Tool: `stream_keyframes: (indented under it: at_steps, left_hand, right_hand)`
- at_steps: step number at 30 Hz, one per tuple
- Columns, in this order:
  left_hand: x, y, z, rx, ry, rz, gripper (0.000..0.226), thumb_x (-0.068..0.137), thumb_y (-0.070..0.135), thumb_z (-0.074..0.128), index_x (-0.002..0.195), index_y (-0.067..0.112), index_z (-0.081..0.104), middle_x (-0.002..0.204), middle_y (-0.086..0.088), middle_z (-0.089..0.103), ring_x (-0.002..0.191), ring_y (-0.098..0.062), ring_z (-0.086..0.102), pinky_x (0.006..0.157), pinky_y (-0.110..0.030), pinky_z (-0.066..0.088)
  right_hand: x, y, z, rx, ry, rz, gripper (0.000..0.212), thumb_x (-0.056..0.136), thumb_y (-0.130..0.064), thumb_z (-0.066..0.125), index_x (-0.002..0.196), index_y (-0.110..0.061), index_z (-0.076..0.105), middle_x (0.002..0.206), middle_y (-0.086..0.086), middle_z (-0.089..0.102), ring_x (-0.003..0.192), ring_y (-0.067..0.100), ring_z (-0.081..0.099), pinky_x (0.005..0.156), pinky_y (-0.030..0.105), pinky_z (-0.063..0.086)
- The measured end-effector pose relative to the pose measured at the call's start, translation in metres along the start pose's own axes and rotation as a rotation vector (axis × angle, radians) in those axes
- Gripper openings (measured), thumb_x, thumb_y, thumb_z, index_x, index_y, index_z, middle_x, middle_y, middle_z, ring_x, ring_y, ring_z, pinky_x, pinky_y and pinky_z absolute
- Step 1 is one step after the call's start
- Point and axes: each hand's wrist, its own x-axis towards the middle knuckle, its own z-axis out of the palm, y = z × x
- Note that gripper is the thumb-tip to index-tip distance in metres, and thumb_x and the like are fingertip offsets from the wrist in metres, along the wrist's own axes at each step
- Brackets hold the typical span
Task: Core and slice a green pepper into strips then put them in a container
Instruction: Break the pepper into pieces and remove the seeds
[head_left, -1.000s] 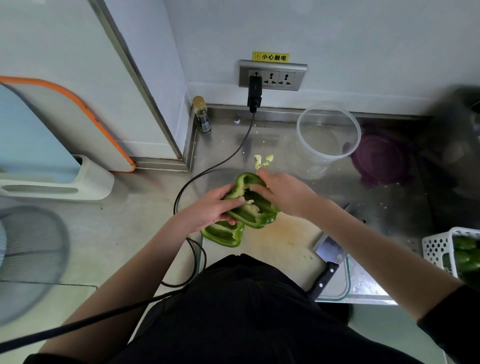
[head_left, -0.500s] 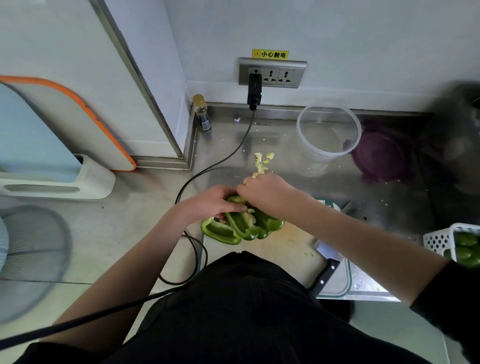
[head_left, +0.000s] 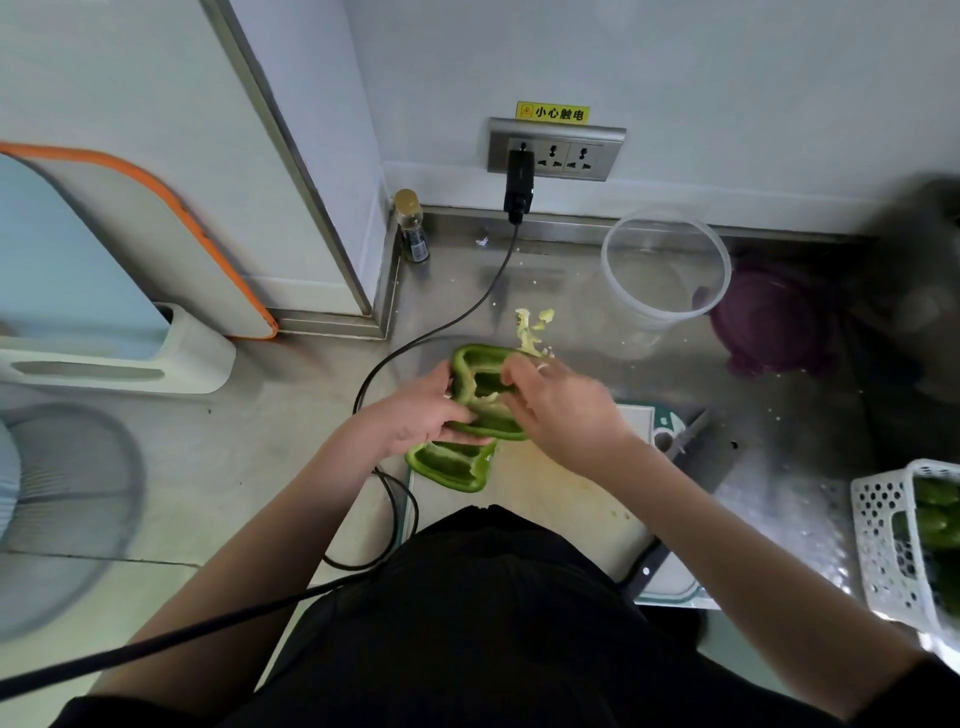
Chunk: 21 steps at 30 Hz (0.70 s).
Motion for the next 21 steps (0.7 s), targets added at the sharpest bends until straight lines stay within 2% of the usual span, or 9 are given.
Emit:
stream_keyframes:
  at_steps: [2,4,7,10,12,14,17,19,21]
  left_hand:
    - [0.001,-0.002,0.004,-0.025,-0.032,-0.015,0.068,0.084,-0.023,0.040,0.134,0.023,0.033,0.125,-0.012,0.050,0.104,-0.029,0.062,0.077,-0.039,0.058]
    - [0.001,-0.003,0.008,-0.024,-0.028,-0.021,0.073,0.082,-0.026,0.038,0.134,0.025,0.031,0.125,-0.014,0.049,0.100,-0.028,0.062,0.076,-0.039,0.059]
    - [-0.001,-0.008,0.006,-0.151,-0.048,-0.021,0.079,0.074,-0.025,0.040,0.134,0.026,0.034,0.130,-0.019,0.044,0.109,-0.034,0.056,0.079,-0.046,0.056]
    - [-0.004,-0.006,0.005,-0.393,-0.107,-0.014,0.073,0.063,-0.010,0.052,0.128,0.021,0.041,0.117,-0.014,0.050,0.107,-0.032,0.055,0.082,-0.052,0.054]
    - [-0.004,0.000,0.011,-0.315,-0.053,0.011,0.048,0.082,0.014,0.063,0.126,0.022,0.044,0.125,-0.010,0.052,0.107,-0.027,0.058,0.085,-0.048,0.053]
    - [0.002,0.004,0.018,-0.098,0.092,0.047,0.032,0.092,0.035,0.054,0.122,0.033,0.042,0.129,0.000,0.051,0.115,-0.021,0.053,0.093,-0.046,0.049]
    - [0.012,0.006,0.023,0.111,0.274,0.150,0.024,0.097,0.042,0.044,0.120,0.035,0.042,0.122,0.004,0.056,0.115,-0.018,0.054,0.101,-0.046,0.044]
    - [0.015,0.010,0.027,0.176,0.306,0.183,0.025,0.098,0.043,0.041,0.119,0.032,0.043,0.120,0.003,0.057,0.113,-0.018,0.055,0.101,-0.046,0.044]
    - [0.017,0.014,0.029,0.215,0.323,0.192,0.026,0.098,0.042,0.038,0.120,0.030,0.044,0.121,0.003,0.055,0.115,-0.018,0.052,0.103,-0.046,0.042]
  right_hand:
    - [0.001,-0.005,0.009,-0.099,-0.188,0.003,0.030,0.102,-0.037,0.035,0.123,-0.016,0.036,0.107,0.006,0.060,0.091,0.030,0.062,0.063,0.035,0.044]
    - [0.008,-0.005,0.017,-0.228,-0.271,-0.036,0.029,0.102,-0.033,0.038,0.125,-0.016,0.037,0.112,0.003,0.059,0.099,0.027,0.061,0.061,0.033,0.038]
    - [0.014,-0.006,0.020,-0.378,-0.234,-0.145,0.023,0.100,-0.023,0.042,0.122,-0.018,0.041,0.113,-0.002,0.059,0.098,0.023,0.062,0.058,0.032,0.037]
    - [0.017,-0.005,0.019,-0.427,-0.193,-0.213,0.029,0.099,-0.021,0.042,0.128,-0.015,0.039,0.115,0.000,0.059,0.098,0.024,0.062,0.060,0.032,0.037]
    - [0.019,-0.006,0.019,-0.450,-0.189,-0.218,0.035,0.099,-0.017,0.041,0.132,-0.011,0.037,0.116,0.003,0.059,0.099,0.026,0.062,0.062,0.032,0.040]
    - [0.024,-0.006,0.020,-0.454,-0.214,-0.188,0.033,0.097,-0.014,0.042,0.130,-0.011,0.040,0.115,0.004,0.061,0.098,0.026,0.063,0.063,0.033,0.043]
    - [0.035,-0.004,0.014,-0.426,-0.283,-0.181,0.031,0.095,-0.009,0.045,0.126,-0.012,0.048,0.112,0.002,0.061,0.096,0.027,0.062,0.063,0.033,0.047]
    - [0.039,0.000,0.010,-0.446,-0.300,-0.253,0.028,0.096,-0.009,0.044,0.122,-0.012,0.052,0.113,0.002,0.061,0.097,0.027,0.061,0.070,0.034,0.052]
    - [0.038,0.005,0.007,-0.507,-0.263,-0.339,0.027,0.098,-0.010,0.042,0.122,-0.014,0.053,0.117,0.001,0.060,0.100,0.024,0.060,0.074,0.031,0.051]
